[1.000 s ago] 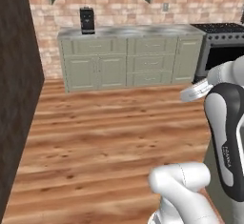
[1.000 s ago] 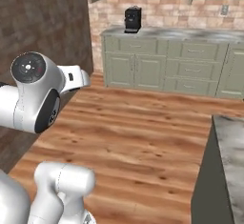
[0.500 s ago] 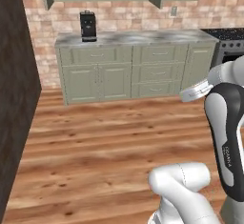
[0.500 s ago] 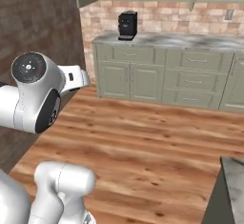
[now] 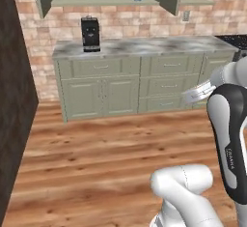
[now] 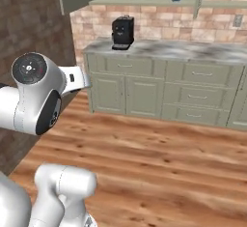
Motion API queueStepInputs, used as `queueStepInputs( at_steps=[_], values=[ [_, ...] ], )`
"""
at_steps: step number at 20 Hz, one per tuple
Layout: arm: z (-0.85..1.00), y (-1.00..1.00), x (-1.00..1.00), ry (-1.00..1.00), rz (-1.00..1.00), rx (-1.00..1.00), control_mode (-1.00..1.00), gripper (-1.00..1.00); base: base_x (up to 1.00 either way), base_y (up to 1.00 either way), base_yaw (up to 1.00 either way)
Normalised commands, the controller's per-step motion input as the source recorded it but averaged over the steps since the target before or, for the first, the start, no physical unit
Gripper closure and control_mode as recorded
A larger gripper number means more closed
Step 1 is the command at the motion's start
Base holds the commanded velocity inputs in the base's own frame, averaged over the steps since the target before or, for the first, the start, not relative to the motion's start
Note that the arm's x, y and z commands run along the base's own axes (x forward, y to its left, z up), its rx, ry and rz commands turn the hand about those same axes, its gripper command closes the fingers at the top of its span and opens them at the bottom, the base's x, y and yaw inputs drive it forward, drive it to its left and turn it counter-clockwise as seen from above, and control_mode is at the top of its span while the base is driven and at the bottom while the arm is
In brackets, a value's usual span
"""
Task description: Take the smaller bowl and place it next to the appetizer plate on the dining counter , and place the larger bowl next to the plate with cooked food.
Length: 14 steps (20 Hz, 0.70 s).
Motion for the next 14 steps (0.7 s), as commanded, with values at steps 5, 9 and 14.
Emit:
queueStepInputs(
  at_steps=[5, 9, 14],
  values=[
    [0.0, 0.0, 0.0, 0.0, 0.0, 0.0, 1.0, -1.0, 1.0, 0.0, 0.0],
    [0.0, 0.0, 0.0, 0.0, 0.0, 0.0, 1.0, -1.0, 1.0, 0.0, 0.0],
    [0.0, 0.0, 0.0, 0.0, 0.0, 0.0, 1.0, -1.0, 1.0, 0.0, -0.04]
  ],
)
